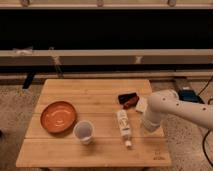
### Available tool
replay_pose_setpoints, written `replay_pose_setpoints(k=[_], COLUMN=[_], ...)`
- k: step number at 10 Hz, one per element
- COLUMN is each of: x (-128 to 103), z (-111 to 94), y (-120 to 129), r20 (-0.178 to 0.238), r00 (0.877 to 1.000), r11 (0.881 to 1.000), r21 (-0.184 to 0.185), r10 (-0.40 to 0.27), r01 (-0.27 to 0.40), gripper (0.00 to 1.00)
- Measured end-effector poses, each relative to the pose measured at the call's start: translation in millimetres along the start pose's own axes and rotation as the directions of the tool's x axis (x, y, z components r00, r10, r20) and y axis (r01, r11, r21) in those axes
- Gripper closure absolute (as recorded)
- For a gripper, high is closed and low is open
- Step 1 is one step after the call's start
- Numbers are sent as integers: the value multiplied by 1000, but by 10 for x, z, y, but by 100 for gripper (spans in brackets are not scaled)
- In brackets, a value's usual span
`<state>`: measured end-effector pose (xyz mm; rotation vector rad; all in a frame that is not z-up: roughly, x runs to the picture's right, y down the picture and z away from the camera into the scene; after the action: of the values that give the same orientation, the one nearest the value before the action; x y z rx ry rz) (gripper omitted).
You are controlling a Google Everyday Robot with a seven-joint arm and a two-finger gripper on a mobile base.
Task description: Stand the bottle upright
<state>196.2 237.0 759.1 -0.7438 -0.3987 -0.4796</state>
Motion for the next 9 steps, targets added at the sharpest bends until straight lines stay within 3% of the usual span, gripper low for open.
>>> replay_pose_setpoints(k=[1, 2, 3, 5, 7, 9], x=[-67, -125, -204, -318, -405, -550], z=[-32, -60, -107, -156, -148, -110], y=[-17, -33, -50, -93, -173, -281], r20=[14, 23, 30, 32, 29, 11], r00=[993, 977, 937, 842, 759, 699], r11=[993, 978, 938, 842, 759, 699], r21=[4, 6, 9, 15, 17, 18], r10=[-114, -211, -348, -539, -650, -715], r01=[114, 211, 348, 539, 650, 715], gripper=[38, 30, 22, 20, 20, 20])
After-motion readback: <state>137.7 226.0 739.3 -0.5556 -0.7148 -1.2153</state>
